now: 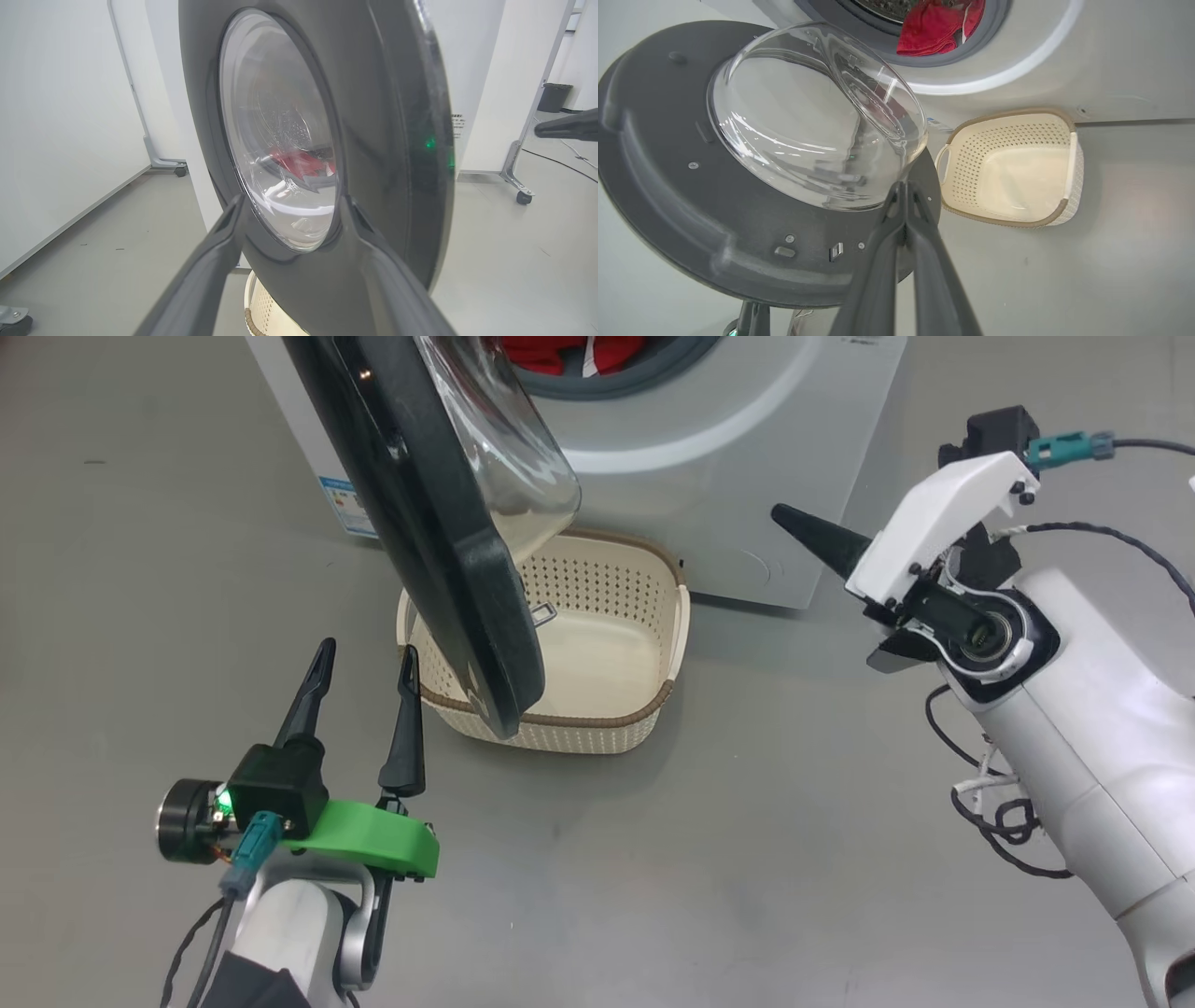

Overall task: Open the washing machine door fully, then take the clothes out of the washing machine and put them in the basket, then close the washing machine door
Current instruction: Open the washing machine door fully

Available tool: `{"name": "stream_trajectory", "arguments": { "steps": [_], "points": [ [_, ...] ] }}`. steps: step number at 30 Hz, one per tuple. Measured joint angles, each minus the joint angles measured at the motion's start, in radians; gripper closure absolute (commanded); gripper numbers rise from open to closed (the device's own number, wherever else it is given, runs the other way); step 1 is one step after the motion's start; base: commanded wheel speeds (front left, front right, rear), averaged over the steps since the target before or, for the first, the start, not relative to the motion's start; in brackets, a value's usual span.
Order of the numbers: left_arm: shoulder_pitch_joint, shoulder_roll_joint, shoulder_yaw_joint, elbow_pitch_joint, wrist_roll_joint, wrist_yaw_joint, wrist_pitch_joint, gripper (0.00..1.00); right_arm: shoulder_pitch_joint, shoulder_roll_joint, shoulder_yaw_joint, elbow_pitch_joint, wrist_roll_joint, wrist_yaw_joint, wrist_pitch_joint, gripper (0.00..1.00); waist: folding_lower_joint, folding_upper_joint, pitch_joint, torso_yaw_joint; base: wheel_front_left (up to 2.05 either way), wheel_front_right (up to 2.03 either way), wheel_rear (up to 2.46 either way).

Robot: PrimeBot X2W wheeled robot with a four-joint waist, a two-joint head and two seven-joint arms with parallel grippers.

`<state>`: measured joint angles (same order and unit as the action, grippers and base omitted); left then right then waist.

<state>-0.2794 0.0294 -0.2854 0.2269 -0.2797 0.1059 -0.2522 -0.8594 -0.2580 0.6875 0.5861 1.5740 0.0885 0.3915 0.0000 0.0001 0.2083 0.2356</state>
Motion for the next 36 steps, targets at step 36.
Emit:
{"name": "stream_trajectory", "arguments": {
  "steps": [36],
  "points": [
    [0.137,0.017,0.147,-0.005,0.026,-0.001,0.0,0.0,0.414,-0.167,0.045,-0.182,-0.657,-0.172,-0.651,1.0,0.0,0.0,-0.153,-0.173,0.0,0.0,0.0]
  ]
}}
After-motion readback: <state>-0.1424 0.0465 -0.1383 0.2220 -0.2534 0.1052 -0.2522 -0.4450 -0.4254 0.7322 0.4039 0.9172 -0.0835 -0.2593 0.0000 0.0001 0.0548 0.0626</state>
